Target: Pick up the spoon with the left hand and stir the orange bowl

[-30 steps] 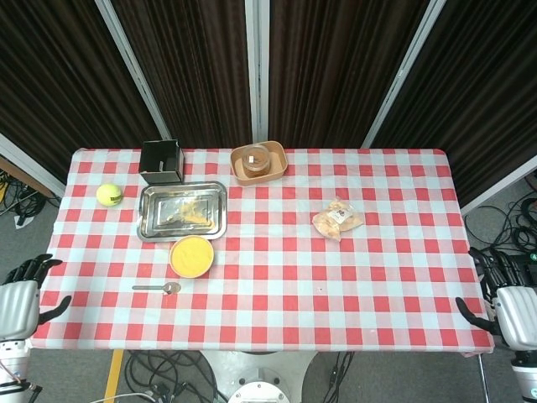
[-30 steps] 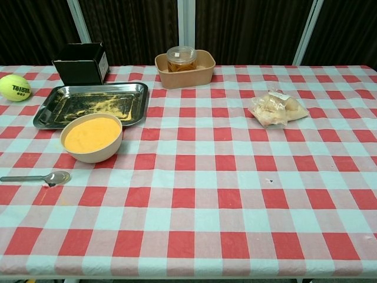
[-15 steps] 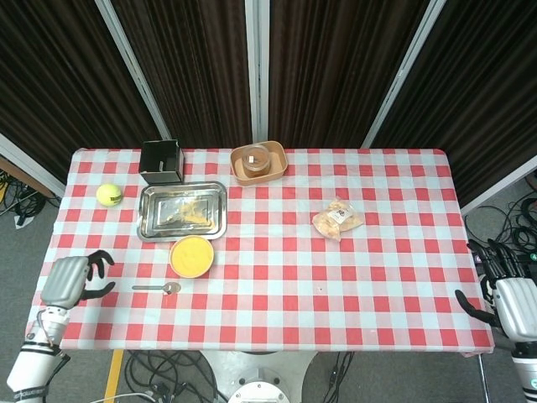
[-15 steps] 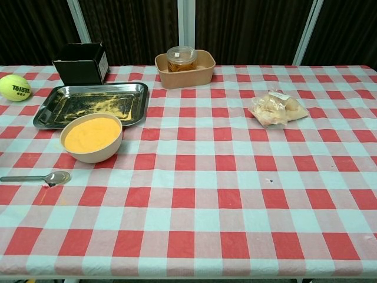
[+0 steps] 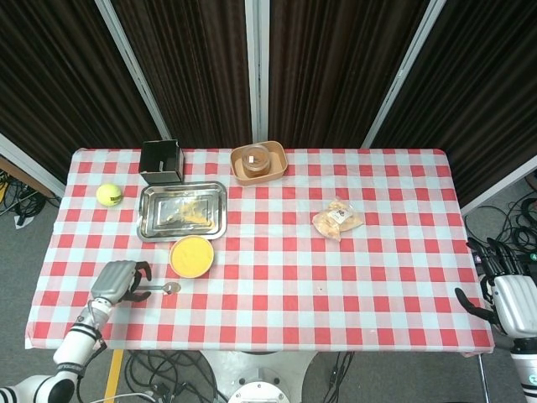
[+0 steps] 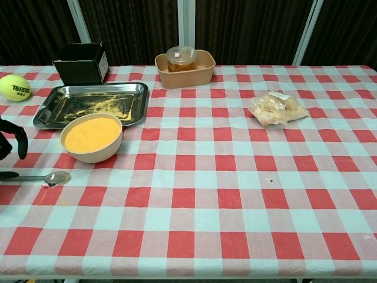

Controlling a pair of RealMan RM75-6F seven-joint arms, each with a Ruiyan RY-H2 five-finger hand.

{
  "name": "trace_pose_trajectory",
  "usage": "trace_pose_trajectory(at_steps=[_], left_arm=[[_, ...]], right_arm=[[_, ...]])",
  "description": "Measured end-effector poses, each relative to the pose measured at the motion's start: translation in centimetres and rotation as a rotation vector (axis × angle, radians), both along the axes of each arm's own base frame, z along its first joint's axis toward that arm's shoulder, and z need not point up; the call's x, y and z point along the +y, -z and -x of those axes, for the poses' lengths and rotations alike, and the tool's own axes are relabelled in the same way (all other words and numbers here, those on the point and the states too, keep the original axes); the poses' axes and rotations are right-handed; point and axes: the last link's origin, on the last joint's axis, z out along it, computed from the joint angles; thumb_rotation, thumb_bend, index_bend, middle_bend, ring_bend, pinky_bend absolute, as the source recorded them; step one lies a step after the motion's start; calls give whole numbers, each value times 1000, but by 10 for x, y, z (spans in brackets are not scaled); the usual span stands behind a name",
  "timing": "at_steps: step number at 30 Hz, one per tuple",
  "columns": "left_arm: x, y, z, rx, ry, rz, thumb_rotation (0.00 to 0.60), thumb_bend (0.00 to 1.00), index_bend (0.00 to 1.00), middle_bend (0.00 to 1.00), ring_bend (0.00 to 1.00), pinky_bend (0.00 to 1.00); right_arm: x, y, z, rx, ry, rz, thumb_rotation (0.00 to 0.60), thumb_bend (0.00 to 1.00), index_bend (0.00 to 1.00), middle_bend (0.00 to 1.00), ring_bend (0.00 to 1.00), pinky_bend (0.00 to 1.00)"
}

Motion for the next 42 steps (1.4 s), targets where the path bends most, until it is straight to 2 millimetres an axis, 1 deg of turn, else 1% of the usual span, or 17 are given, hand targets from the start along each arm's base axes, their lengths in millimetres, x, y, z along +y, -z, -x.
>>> trace_pose_trajectory(at_steps=[10, 16, 27, 35, 37, 42], left_arm=[[2, 18, 1, 38, -49, 29, 600, 288, 588, 935, 890, 972], [2, 24, 5, 53, -75, 49, 600, 337, 588, 934, 890, 972], [4, 26, 7, 56, -94, 57, 600, 353, 587, 933, 890, 972], [4, 25, 6, 56, -90, 55, 600, 354, 566, 932, 890, 972], [5, 25, 7, 61, -92, 62, 600, 357, 571, 932, 890, 972], [6, 25, 8, 61, -96, 56, 600, 384, 628, 937, 894, 972]], right_arm=[[1, 0, 1, -1, 2, 0, 600, 245, 0, 168, 0, 32], [2, -1, 3, -2, 6, 4, 600, 246, 0, 172, 0, 32], [2, -2, 4, -2, 13, 6, 600, 245, 0, 177, 0, 32], [2, -2, 5, -2, 19, 9, 600, 245, 0, 179, 0, 32], [2, -2, 5, -2, 19, 8, 600, 246, 0, 179, 0, 32], [2, -3, 5, -3, 22, 11, 600, 246, 0, 180, 0, 32]])
